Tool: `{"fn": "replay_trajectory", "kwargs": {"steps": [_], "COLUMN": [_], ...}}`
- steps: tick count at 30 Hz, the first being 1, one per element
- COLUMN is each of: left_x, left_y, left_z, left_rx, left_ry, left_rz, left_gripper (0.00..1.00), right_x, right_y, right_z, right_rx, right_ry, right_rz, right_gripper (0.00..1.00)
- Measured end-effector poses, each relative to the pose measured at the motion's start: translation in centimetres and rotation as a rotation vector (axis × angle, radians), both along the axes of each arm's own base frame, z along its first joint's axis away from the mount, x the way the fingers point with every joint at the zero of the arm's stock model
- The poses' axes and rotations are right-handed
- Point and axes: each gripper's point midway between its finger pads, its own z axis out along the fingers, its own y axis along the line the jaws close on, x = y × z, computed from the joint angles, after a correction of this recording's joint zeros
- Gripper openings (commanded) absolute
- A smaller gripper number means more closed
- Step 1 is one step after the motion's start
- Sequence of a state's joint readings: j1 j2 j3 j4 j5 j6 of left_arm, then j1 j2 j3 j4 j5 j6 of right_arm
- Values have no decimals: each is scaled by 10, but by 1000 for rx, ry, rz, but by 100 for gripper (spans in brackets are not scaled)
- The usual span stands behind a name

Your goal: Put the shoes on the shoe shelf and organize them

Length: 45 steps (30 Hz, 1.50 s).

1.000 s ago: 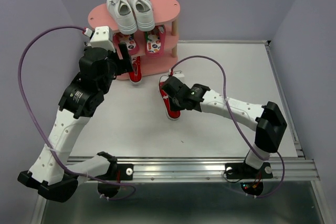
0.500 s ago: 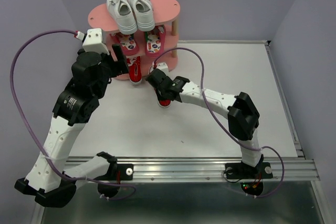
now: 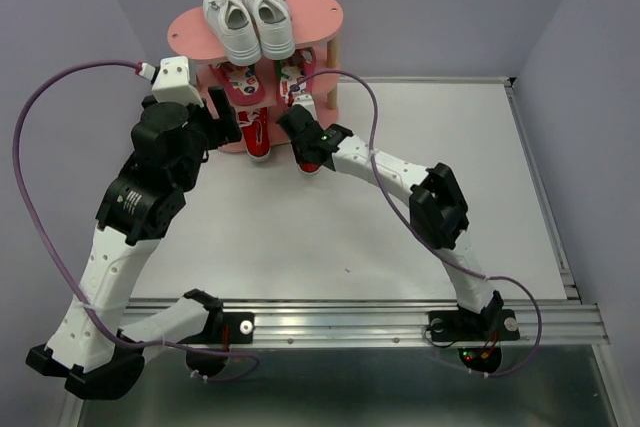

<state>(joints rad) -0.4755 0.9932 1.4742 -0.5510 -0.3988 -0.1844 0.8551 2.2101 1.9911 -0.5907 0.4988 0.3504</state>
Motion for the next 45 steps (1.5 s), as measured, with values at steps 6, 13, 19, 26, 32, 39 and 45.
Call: {"fn": "replay_trajectory", "kwargs": {"steps": [6, 13, 19, 26, 32, 39, 45], "left_x": [-4, -12, -16, -15, -15, -15, -14], "left_y": [4, 13, 17, 18, 19, 20, 20], "left_z": [-4, -5, -2, -6, -8, -8, -10], "left_rx": [10, 21, 23, 31, 41, 45, 51], "left_ry": [15, 16, 7, 16, 20, 19, 25], "left_rz": [10, 31, 42, 44, 49, 52, 51], "left_gripper": [86, 86, 86, 86, 86, 86, 86], "right_x": [24, 33, 44, 62, 70, 72, 73], "right_y": [10, 14, 20, 33, 35, 36, 39], "right_z": [3, -8, 3, -10, -9, -9, -7], "right_rx": [22, 17, 44, 39, 38, 40, 50], "right_ry": [-43, -66, -129, -168, -199, -211, -218], "right_rz": [-2, -5, -10, -20, -41, -42, -34], "right_gripper": [1, 1, 1, 1, 1, 1, 1]}}
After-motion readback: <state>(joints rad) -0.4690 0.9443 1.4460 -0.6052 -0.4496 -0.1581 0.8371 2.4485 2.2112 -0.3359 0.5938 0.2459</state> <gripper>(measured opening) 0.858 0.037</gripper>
